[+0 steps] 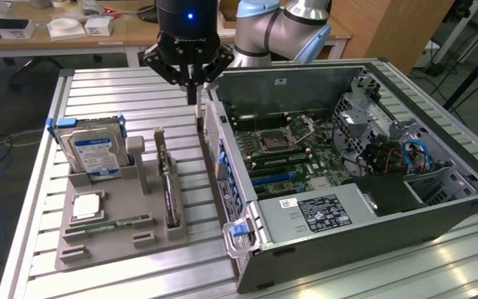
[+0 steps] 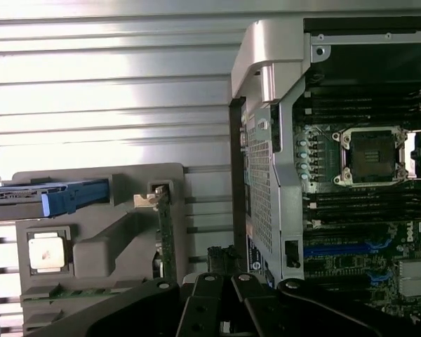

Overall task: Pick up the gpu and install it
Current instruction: 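Reach for the gpu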

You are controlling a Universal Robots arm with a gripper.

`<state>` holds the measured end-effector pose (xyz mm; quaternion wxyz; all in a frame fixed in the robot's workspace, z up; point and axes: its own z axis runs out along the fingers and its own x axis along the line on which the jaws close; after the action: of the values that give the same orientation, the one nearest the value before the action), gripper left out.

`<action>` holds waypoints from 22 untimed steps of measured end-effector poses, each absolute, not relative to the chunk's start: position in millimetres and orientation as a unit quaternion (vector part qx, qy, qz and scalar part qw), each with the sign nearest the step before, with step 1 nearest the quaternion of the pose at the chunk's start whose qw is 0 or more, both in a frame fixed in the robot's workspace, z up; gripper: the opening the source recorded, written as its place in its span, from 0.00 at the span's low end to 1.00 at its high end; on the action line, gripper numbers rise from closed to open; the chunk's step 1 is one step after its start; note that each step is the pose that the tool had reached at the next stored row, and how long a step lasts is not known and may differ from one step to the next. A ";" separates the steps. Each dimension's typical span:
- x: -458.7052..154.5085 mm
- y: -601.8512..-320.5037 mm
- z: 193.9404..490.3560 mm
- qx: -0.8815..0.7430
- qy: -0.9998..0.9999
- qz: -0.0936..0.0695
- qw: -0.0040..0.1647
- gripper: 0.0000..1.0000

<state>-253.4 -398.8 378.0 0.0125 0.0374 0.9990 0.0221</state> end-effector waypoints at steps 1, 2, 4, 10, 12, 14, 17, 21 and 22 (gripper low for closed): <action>-254.3 -398.8 377.9 0.037 0.999 0.022 0.012 0.11; -255.2 -398.8 377.8 0.037 0.999 0.022 0.012 0.11; -257.0 -398.8 377.5 0.037 0.999 0.022 0.012 0.11; -262.7 -398.8 376.7 0.037 0.999 0.022 0.012 0.11; -264.8 -398.9 376.4 0.037 0.999 0.022 0.012 0.11; -266.8 -398.9 376.1 0.037 0.999 0.022 0.012 0.11; -269.6 -398.9 375.8 0.037 0.999 0.022 0.012 0.11; -273.9 -398.8 375.2 0.037 0.999 0.022 0.012 0.11; -275.0 -398.8 375.1 0.037 0.999 0.022 0.012 0.11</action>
<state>-275.0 -398.8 375.1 0.0125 0.0374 0.9990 0.0221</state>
